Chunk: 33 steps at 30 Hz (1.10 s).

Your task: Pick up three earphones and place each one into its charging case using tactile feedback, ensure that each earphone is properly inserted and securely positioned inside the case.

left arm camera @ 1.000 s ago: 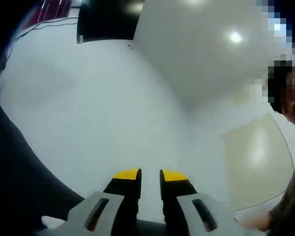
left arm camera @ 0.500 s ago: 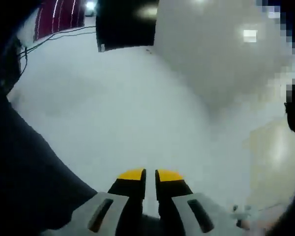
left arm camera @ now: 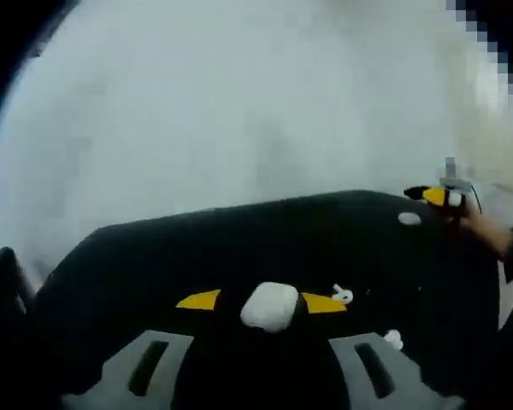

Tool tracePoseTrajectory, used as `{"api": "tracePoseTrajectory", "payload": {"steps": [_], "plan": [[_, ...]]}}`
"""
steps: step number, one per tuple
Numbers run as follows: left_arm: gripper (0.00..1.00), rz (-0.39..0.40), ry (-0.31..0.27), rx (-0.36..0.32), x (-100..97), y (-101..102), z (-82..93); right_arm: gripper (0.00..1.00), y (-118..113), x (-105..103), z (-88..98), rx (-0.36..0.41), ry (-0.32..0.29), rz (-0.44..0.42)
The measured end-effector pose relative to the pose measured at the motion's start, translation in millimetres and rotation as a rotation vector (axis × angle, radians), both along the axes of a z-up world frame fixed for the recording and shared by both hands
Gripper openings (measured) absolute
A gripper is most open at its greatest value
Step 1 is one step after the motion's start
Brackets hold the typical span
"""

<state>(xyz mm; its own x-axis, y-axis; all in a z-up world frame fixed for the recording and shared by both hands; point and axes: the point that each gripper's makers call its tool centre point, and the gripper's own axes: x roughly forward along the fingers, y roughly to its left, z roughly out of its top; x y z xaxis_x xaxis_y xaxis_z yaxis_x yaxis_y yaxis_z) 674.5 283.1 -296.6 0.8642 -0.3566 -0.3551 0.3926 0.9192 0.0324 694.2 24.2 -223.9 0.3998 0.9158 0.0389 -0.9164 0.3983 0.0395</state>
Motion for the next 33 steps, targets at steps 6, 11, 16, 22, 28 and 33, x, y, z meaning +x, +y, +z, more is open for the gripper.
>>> {"api": "tracePoseTrajectory", "payload": {"steps": [6,11,16,22,28,33], "plan": [[0.36,-0.021,-0.011,-0.033,13.1,-6.3,-3.1,0.29,-6.1,7.9,-1.0,0.004,0.011,-0.017],[0.35,-0.033,-0.075,0.003,21.5,-12.4,16.5,0.29,-3.1,5.0,-0.9,0.001,0.01,-0.01],[0.27,-0.117,-0.05,-0.193,37.9,-70.1,55.3,0.3,0.7,-1.4,0.5,-0.005,-0.006,0.008],[0.45,-0.103,0.236,-0.032,54.6,-125.3,-14.2,0.3,-7.1,5.1,2.8,0.012,0.01,-0.007],[0.47,0.024,0.199,0.025,77.0,-126.2,-31.2,0.3,-14.2,5.0,16.0,0.072,0.014,-0.015],[0.45,0.06,0.18,-0.024,86.1,-123.8,-28.5,0.3,-10.1,-2.6,21.1,0.082,0.002,0.006]]}}
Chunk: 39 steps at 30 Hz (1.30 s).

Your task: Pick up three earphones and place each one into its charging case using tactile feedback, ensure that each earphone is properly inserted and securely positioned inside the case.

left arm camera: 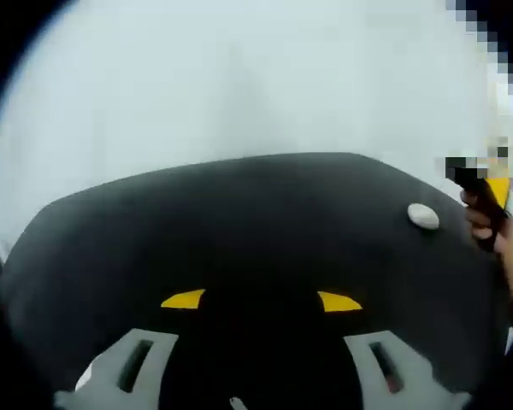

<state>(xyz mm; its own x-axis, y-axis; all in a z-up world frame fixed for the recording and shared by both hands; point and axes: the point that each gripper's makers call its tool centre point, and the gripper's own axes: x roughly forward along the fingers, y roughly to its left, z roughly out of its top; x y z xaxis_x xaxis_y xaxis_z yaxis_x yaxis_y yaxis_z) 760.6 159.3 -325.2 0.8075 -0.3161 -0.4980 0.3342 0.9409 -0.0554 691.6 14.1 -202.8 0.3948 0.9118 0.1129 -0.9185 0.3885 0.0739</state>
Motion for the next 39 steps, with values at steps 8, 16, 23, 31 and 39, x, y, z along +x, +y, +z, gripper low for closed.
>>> {"api": "tracePoseTrajectory", "payload": {"steps": [8,16,23,31,39], "plan": [[0.34,0.025,-0.039,-0.026,2.7,0.0,-1.1,0.3,-3.5,3.0,1.3,-0.006,-0.012,-0.013],[0.33,-0.195,-0.096,-0.062,-30.7,-48.7,27.5,0.3,-30.6,15.4,23.4,0.101,-0.002,-0.081],[0.33,-0.57,-0.126,-0.025,-106.5,-135.3,40.6,0.3,-46.4,20.5,35.4,0.189,0.033,-0.107],[0.32,-0.76,-0.086,0.046,-151.3,-168.7,20.0,0.3,-45.0,36.4,13.2,0.116,0.084,-0.127],[0.57,-0.873,-0.073,0.149,-144.9,-142.4,20.6,0.3,-38.6,31.1,-0.2,0.047,0.095,-0.093]]}}
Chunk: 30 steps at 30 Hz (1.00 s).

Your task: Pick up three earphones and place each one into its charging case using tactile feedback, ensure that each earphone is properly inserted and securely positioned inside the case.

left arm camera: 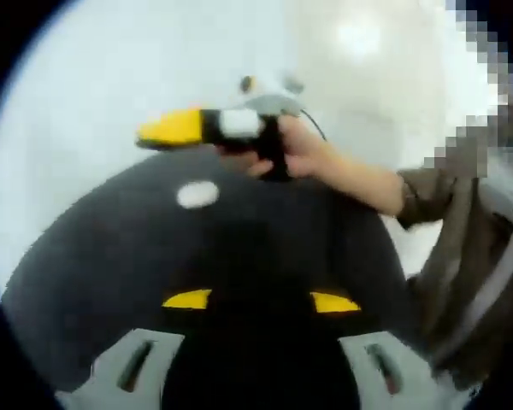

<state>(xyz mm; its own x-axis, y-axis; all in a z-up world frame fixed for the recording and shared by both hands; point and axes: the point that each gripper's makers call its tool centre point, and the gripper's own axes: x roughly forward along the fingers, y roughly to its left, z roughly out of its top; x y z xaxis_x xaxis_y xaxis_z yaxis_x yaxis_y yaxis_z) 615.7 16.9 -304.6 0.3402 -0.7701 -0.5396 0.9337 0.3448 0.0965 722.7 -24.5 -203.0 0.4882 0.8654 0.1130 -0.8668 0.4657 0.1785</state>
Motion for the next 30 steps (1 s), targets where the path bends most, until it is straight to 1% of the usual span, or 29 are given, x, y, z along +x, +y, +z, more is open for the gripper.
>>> {"api": "tracePoseTrajectory", "payload": {"steps": [1,2,3,4,6,8,9,10,11,12,13,14,15,16,17,19,20,21,22,23,24,25,26,27,28,30], "plan": [[0.57,0.027,-0.006,-0.028,4.3,5.0,7.5,0.3,2.2,-2.9,-1.2,-0.007,0.006,0.021],[0.52,0.054,0.009,-0.071,6.6,9.4,14.7,0.3,6.8,-9.2,-3.7,-0.024,0.014,0.068],[0.49,0.074,0.003,-0.1,10.4,13.7,20.6,0.3,11.3,-16.4,-7.9,-0.054,0.022,0.117],[0.49,0.076,-0.012,-0.103,11.3,17.6,22.9,0.3,16.0,-24.2,-12.3,-0.091,0.028,0.171],[0.5,0.064,-0.028,-0.092,8.9,20.5,22.1,0.3,25.5,-45.7,-21.9,-0.165,0.01,0.285],[0.51,0.047,-0.01,-0.089,4.1,19.1,18.8,0.3,34.3,-72.9,-35.2,-0.245,-0.024,0.42],[0.51,0.064,0.034,-0.093,0.3,18.6,14.8,0.3,36.8,-85.9,-47.1,-0.304,-0.033,0.485],[0.52,0.06,0.022,-0.092,-2.0,16.1,12.2,0.3,38.5,-94.7,-59.8,-0.368,-0.04,0.528],[0.52,0.057,0.008,-0.082,-4.0,15.3,9.6,0.3,39.1,-104.2,-78.1,-0.471,-0.073,0.577],[0.53,0.066,0.001,-0.067,-3.9,15.3,6.7,0.3,39.9,-107.3,-89.7,-0.542,-0.107,0.589],[0.53,0.075,-0.018,-0.049,-3.7,16.3,4.3,0.3,40.4,-109.5,-96.4,-0.583,-0.132,0.599],[0.53,0.074,-0.048,-0.022,-2.9,18.0,1.9,0.3,41.5,-115.4,-102.1,-0.616,-0.18,0.633],[0.54,0.072,-0.059,-0.007,-3.9,18.7,-0.5,0.31,50.1,-120.1,-90.7,-0.509,-0.161,0.635],[0.54,0.074,-0.055,-0.009,-4.8,18.4,-1.7,0.33,49.5,-124.7,-89.6,-0.502,-0.15,0.667],[0.53,0.078,-0.055,-0.007,-4.9,19.8,-2.4,0.35,49.5,-127.9,-89.2,-0.489,-0.123,0.691],[0.53,0.088,-0.051,-0.014,-5.0,21.0,-3.4,0.42,51.0,-129.4,-88.7,-0.458,-0.092,0.714],[0.52,0.091,-0.05,-0.016,-4.7,21.0,-4.2,0.46,51.5,-129.7,-91.9,-0.461,-0.078,0.721],[0.52,0.093,-0.051,-0.017,-4.8,20.9,-5.1,0.48,53.0,-130.2,-102.7,-0.501,-0.058,0.733],[0.52,0.093,-0.051,-0.014,-4.5,20.4,-6.4,0.49,53.3,-130.7,-111.2,-0.54,-0.059,0.74],[0.51,0.095,-0.053,-0.008,-4.0,20.6,-7.9,0.48,53.3,-129.7,-120.9,-0.584,-0.068,0.742],[0.51,0.096,-0.055,0.0,-3.8,20.9,-9.1,0.48,52.8,-130.1,-126.1,-0.615,-0.082,0.742],[0.5,0.098,-0.057,0.008,-3.8,21.9,-10.1,0.46,54.3,-127.9,-130.0,-0.631,-0.1,0.73],[0.5,0.1,-0.061,0.014,-3.5,22.9,-10.4,0.42,57.6,-129.3,-120.5,-0.577,-0.151,0.726],[0.5,0.1,-0.064,0.015,-4.0,23.6,-10.1,0.39,56.0,-129.4,-121.7,-0.593,-0.133,0.728],[0.49,0.101,-0.066,0.013,-4.8,24.8,-8.7,0.38,53.0,-128.0,-122.5,-0.605,-0.107,0.722],[0.49,0.114,-0.078,0.013,-3.7,27.7,-6.1,0.38,51.3,-127.9,-122.1,-0.619,-0.112,0.713]]}}
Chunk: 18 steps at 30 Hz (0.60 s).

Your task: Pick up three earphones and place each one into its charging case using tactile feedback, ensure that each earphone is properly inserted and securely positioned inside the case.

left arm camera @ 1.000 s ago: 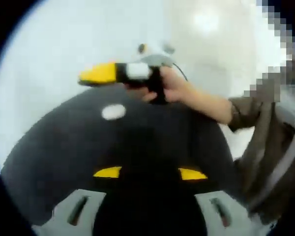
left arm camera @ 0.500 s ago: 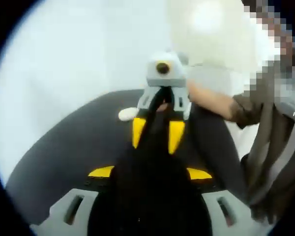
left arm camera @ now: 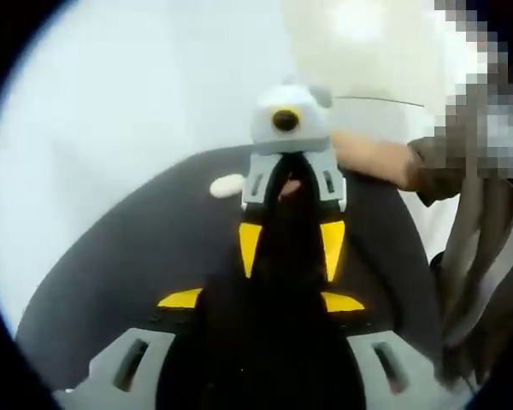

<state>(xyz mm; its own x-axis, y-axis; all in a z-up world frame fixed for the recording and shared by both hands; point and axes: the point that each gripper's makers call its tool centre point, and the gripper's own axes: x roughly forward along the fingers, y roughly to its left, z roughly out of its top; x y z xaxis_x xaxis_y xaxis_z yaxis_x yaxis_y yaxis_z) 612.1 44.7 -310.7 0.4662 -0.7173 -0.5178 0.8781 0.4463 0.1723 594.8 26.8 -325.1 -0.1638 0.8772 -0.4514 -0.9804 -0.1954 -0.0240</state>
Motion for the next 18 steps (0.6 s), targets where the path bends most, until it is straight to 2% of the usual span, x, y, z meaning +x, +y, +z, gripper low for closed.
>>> {"api": "tracePoseTrajectory", "payload": {"steps": [2,4,6,9,11,12,14,15,18], "plan": [[0.48,0.011,-0.004,-0.001,0.7,1.6,1.4,0.38,-1.2,4.8,1.8,-0.016,-0.058,-0.018],[0.47,0.019,-0.014,0.011,0.0,2.2,1.9,0.38,-1.5,7.7,6.5,-0.004,-0.052,-0.046],[0.46,0.028,-0.026,0.033,0.4,1.9,1.5,0.38,-1.7,15.6,12.4,0.015,-0.008,-0.109],[0.44,0.067,-0.05,0.091,6.6,5.1,-1.8,0.38,-2.7,25.7,10.7,0.001,0.019,-0.158],[0.44,0.076,-0.056,0.094,8.3,4.0,-2.0,0.38,-4.5,23.2,4.5,-0.027,0.027,-0.149],[0.43,0.079,-0.06,0.094,9.1,4.1,-1.6,0.38,-7.6,15.0,-1.1,-0.05,0.037,-0.108],[0.43,0.089,-0.072,0.089,12.2,2.9,-1.2,0.45,-10.2,5.5,1.4,-0.016,0.004,-0.043],[0.43,0.094,-0.076,0.085,13.5,2.0,-1.2,0.46,-14.0,3.8,0.8,-0.045,0.014,-0.048],[0.43,0.086,-0.071,0.059,11.5,-3.0,0.2,0.46,-16.2,4.2,8.1,-0.024,0.04,-0.064]]}}
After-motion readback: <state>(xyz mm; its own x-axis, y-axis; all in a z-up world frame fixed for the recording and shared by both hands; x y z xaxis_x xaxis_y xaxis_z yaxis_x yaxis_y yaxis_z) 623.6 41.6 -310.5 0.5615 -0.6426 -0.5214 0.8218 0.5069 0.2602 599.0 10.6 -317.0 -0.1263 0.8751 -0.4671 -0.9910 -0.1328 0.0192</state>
